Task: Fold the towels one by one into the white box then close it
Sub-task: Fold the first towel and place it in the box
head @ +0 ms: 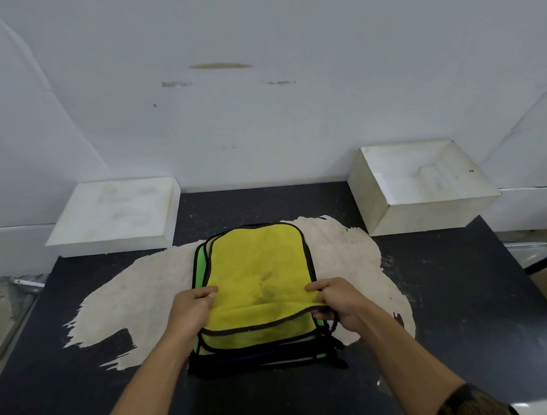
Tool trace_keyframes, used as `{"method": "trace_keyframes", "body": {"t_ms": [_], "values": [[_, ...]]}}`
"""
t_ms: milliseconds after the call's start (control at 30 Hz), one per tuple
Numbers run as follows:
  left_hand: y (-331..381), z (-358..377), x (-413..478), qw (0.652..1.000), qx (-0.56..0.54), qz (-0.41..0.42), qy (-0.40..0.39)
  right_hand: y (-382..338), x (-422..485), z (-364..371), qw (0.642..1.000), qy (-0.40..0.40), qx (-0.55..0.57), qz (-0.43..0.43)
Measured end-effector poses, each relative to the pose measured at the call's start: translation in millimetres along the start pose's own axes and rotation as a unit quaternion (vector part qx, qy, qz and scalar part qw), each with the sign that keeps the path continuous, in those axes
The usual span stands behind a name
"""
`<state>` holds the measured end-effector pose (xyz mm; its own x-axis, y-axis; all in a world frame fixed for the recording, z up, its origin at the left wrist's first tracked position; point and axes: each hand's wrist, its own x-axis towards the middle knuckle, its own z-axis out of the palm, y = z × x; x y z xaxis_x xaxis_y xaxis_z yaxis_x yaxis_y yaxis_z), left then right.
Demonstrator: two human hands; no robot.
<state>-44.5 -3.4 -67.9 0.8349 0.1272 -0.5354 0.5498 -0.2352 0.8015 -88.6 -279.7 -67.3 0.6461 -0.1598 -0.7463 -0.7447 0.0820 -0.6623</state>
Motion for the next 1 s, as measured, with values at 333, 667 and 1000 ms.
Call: {"method": "trace_keyframes", "body": {"t_ms": [333,667,1000], "values": [[22.7,5.5,-20.0,0.995,0.034,0.092,0.01,2.4,-3.2,2.8,0.97,0.176,0.041,-0.165],[72.5,33.7,-37.0,0.976,-0.167,-0.065,-0.126,-32.2,-42.9,-45.1,0.946,0.053,0.307,-0.093],[74.0,106.0,-60.4,0.977,0.113,0.177,0.042,-31.8,-58.4,-125.5,0.997,0.056,0.052,-0.004]]}}
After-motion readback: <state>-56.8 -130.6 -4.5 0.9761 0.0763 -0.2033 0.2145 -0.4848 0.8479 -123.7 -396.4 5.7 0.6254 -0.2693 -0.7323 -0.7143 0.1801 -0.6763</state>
